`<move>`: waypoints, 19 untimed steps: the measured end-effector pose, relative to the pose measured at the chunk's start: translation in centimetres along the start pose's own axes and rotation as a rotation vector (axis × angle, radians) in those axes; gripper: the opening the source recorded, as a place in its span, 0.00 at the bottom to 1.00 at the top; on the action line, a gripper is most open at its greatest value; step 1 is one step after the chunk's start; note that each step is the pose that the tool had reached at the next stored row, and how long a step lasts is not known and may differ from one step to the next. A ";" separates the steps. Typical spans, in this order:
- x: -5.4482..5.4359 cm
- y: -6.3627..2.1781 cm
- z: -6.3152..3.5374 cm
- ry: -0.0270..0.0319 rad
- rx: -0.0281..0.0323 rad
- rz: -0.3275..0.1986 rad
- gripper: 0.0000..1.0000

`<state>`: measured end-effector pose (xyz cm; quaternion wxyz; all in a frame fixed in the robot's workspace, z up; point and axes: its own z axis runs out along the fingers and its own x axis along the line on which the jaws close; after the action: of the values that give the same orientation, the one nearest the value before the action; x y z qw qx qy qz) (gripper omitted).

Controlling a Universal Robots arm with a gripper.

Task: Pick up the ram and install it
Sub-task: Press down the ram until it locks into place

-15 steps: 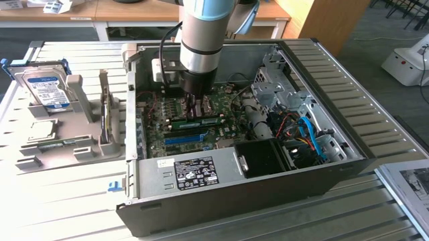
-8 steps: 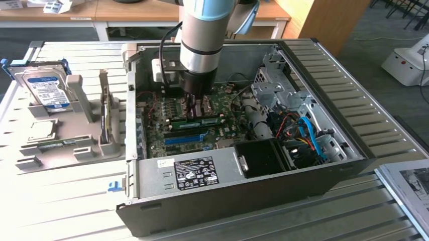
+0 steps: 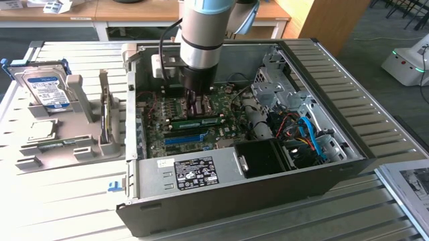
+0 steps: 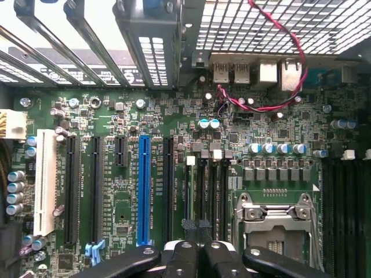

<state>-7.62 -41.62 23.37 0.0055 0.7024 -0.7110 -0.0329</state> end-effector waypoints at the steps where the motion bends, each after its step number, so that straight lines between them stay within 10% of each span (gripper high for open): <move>1: 0.0 0.01 -0.13 -0.0001 0.0000 0.000 0.10; 19: -0.1 0.13 -2.46 0.0000 0.0000 0.000 0.10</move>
<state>-7.62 -41.62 25.84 0.0055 0.7024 -0.7110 -0.0329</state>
